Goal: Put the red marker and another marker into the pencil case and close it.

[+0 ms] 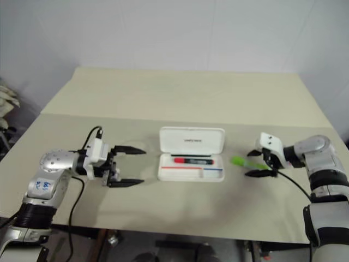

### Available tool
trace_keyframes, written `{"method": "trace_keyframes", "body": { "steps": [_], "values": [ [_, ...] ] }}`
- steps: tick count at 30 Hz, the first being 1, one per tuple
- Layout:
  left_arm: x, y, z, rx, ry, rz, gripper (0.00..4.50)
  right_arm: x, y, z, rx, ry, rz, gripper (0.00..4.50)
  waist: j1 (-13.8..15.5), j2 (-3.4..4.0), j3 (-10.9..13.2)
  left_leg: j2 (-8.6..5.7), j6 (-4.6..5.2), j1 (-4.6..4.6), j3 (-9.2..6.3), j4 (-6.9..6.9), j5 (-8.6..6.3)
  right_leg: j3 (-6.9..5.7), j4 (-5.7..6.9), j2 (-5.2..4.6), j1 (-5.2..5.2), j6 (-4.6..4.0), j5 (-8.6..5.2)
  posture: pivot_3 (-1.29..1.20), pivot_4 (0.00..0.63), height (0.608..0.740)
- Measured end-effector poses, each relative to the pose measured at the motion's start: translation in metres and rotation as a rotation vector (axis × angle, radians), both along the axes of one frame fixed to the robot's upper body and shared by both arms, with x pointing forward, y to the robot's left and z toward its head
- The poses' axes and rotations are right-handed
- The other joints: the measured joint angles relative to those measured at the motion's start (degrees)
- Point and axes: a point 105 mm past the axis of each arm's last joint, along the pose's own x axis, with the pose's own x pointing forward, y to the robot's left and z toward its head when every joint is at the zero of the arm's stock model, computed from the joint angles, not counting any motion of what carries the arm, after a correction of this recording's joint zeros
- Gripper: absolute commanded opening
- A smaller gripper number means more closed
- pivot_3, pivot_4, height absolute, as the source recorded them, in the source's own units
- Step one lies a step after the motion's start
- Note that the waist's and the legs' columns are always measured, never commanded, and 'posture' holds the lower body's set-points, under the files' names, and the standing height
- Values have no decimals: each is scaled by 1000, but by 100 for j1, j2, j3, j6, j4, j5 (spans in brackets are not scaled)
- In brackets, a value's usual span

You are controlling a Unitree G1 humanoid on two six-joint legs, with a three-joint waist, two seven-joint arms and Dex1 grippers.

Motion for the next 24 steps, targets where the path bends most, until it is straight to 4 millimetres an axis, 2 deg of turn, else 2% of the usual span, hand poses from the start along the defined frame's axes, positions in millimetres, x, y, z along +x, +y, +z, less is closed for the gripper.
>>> {"method": "trace_keyframes", "body": {
  "steps": [3,11,21,24],
  "values": [
    [0,0,0,-2,7,4,4500,-1,0,-1,7,-3,1,3865,-2,0,0,-1,0,0,0,1,0,0,-1,0,1,0,0,0,150,740],
    [1,-1,1,-2,8,-1,4500,-3,3,-4,31,1,5,1153,-10,0,0,-4,8,7,-1,10,-1,0,11,1,8,-3,3,0,150,740],
    [2,-7,5,4,-4,-25,4500,-1,6,-2,33,-5,-1,1078,-18,0,0,-4,8,8,-2,10,0,0,16,4,6,-5,5,0,150,740],
    [2,-8,5,8,1,-36,4500,0,3,4,31,-32,-13,1078,-13,3,2,-4,8,6,-2,8,0,0,16,4,2,-5,5,0,150,740]
  ]
}}
